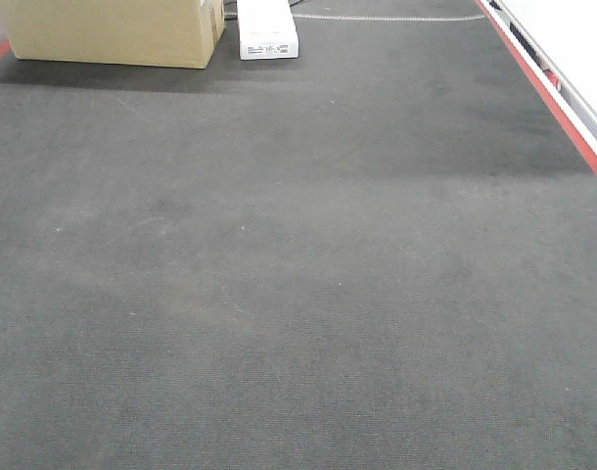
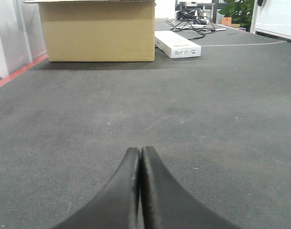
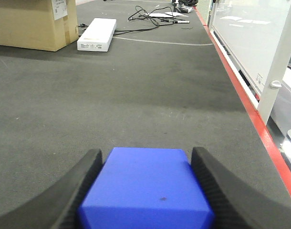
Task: Pour parts from conveyor to right shelf
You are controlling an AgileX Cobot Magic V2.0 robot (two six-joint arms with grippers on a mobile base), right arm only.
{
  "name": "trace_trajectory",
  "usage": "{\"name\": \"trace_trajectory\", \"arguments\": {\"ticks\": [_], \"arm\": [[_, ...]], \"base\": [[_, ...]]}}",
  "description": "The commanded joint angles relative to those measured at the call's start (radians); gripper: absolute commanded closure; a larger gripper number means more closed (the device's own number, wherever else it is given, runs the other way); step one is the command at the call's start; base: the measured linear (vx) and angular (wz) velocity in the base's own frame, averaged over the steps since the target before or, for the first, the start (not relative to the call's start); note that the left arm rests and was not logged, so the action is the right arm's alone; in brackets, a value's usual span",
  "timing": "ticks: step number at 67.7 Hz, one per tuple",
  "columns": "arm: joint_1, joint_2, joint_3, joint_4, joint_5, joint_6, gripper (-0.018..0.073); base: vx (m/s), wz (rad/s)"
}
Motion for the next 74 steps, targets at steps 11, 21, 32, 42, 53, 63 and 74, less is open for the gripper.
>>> {"name": "trace_trajectory", "arguments": {"ticks": [11, 21, 32, 42, 53, 63, 74], "arm": [[-0.004, 0.014, -0.028, -0.001, -0.087, -0.009, 0.0565], [-0.004, 0.014, -0.028, -0.001, -0.087, -0.009, 0.0565], [-0.004, 0.014, -0.028, -0.001, -0.087, -0.009, 0.0565], [-0.004, 0.014, -0.028, 0.000, -0.087, -0.009, 0.0565], [-0.004, 0.014, -0.028, 0.000, -0.087, -0.009, 0.0565], [-0.004, 0.014, -0.028, 0.000, -0.087, -0.008, 0.0565], [-0.004, 0.014, -0.028, 0.000, -0.087, -0.007, 0.0565]], "base": [[0.00, 0.00], [0.00, 0.00], [0.00, 0.00], [0.00, 0.00], [0.00, 0.00], [0.00, 0.00], [-0.01, -0.01]]}}
